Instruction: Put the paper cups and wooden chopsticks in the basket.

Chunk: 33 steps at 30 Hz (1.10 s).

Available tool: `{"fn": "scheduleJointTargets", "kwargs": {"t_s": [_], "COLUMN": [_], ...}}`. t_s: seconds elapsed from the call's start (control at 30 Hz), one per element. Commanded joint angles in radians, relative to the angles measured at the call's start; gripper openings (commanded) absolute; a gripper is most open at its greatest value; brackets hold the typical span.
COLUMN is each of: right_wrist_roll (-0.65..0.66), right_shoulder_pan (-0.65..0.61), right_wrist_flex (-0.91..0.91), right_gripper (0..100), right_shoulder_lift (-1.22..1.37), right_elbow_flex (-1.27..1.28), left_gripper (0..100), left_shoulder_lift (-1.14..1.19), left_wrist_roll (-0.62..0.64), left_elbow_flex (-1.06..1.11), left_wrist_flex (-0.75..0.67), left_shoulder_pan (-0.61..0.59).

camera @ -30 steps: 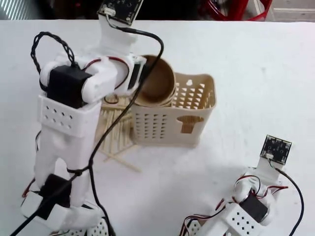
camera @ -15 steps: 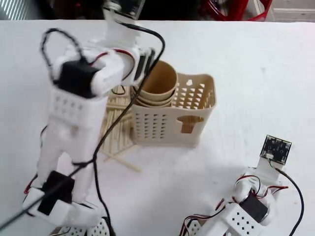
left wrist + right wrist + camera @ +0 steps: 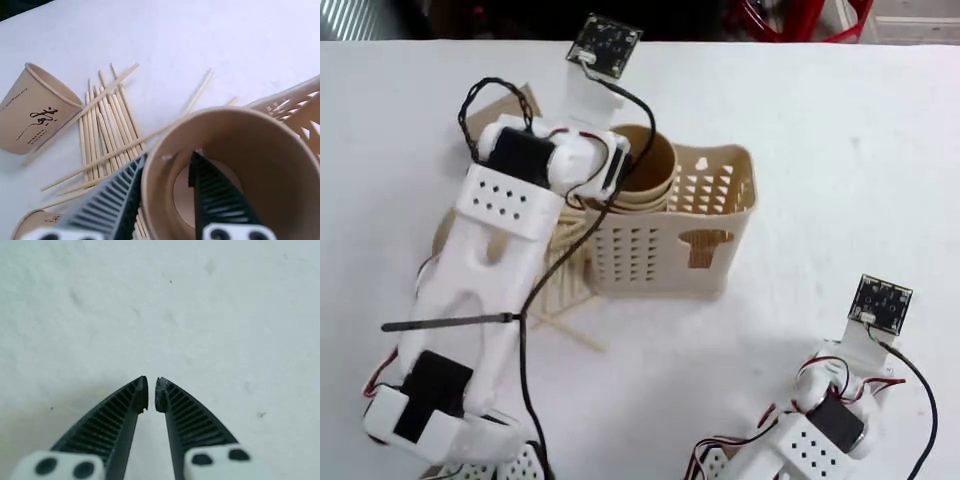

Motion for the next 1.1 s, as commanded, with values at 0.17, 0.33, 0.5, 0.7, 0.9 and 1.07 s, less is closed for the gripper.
{"fn": "scheduleJointTargets", "kwargs": {"t_s": [0.17, 0.33, 0.5, 0.7, 0.9, 1.07], "right_wrist_roll": [-0.008, -0.008, -0.008, -0.008, -0.008, -0.008], "right_shoulder_pan": [0.004, 0.004, 0.004, 0.004, 0.004, 0.004], "right_wrist_flex": [-0.016, -0.016, -0.016, -0.015, -0.015, -0.016], "right_gripper": [4.6, 4.6, 4.6, 4.5, 4.5, 4.5], "right_shoulder_lift": [-0.004, -0.004, -0.004, -0.004, -0.004, -0.004], "right_elbow_flex": [0.006, 0.006, 0.006, 0.006, 0.006, 0.006], "left_gripper": [15, 15, 15, 16, 16, 25], "left_shoulder_lift": [0.010, 0.012, 0.016, 0.019, 0.019, 0.019], "left_wrist_roll": [0.003, 0.003, 0.003, -0.130, -0.402, -0.740], "left_elbow_flex": [-0.305, -0.506, -0.655, -0.626, -0.420, -0.133], "left_wrist_flex": [0.124, 0.253, 0.318, 0.367, 0.334, 0.192], "left_shoulder_pan": [0.007, 0.001, -0.097, -0.394, -0.641, -0.716]}}
